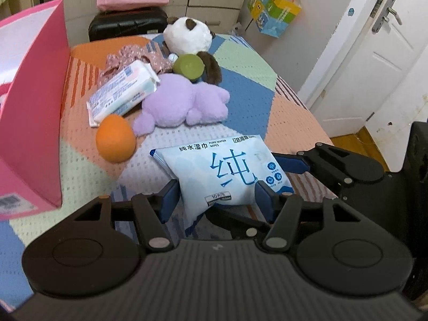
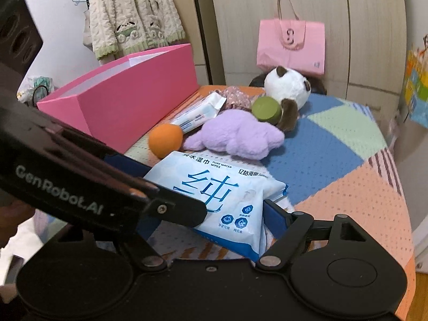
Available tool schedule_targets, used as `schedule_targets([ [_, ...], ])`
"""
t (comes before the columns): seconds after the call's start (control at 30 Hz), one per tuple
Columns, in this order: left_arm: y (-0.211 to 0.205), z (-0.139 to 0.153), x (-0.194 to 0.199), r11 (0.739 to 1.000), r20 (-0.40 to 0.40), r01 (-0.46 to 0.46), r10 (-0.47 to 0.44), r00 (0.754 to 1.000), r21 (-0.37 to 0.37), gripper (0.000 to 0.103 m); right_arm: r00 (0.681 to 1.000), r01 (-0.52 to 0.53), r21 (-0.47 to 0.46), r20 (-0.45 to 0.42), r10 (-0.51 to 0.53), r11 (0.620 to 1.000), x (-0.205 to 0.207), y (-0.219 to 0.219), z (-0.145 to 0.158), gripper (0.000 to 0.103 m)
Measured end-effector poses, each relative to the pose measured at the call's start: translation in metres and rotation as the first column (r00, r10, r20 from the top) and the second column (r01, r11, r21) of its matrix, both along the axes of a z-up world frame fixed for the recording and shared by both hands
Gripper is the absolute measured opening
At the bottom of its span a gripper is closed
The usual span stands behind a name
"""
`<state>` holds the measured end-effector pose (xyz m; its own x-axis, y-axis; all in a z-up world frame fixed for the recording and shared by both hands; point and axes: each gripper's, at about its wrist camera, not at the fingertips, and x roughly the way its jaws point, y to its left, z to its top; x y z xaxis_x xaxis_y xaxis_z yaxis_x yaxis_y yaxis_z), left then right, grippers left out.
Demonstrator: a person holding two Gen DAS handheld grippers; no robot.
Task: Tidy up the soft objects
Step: 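Carry the wet-wipes pack with the right tool into the pink shoebox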
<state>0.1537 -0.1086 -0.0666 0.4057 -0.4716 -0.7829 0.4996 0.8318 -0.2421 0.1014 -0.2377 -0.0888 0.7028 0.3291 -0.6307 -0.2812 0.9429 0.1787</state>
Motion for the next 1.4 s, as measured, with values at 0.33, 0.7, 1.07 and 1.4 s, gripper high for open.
schedule_targets([
  [0.33,0.036,0.019,-0.013,0.997,-0.080,-0.019,0.013,0.997,-0.079,0.059,0.998,-0.055,-0.058,-0.013,0.054,0.997,-0.020,0.025,0.027,0.084],
  [0.7,0.085,0.049,-0.031,0.989,-0.114,-0.041,0.025,0.993,-0.139,0.059,0.988,-0.153,-0.095,-0.007,0.153,0.984,-0.035,0.060,0.062,0.083],
  [1.07,0.135,0.081,-0.061,0.985,-0.079,-0.091,0.080,0.994,-0.147,0.059,0.966,-0.253,-0.157,0.007,0.257,0.955,-0.049,0.110,0.091,0.083],
  [1.4,0.179,0.101,-0.064,0.979,-0.098,-0.158,0.146,0.984,-0.131,0.059,0.939,-0.344,-0.121,-0.020,0.344,0.931,-0.039,0.151,0.111,0.083],
])
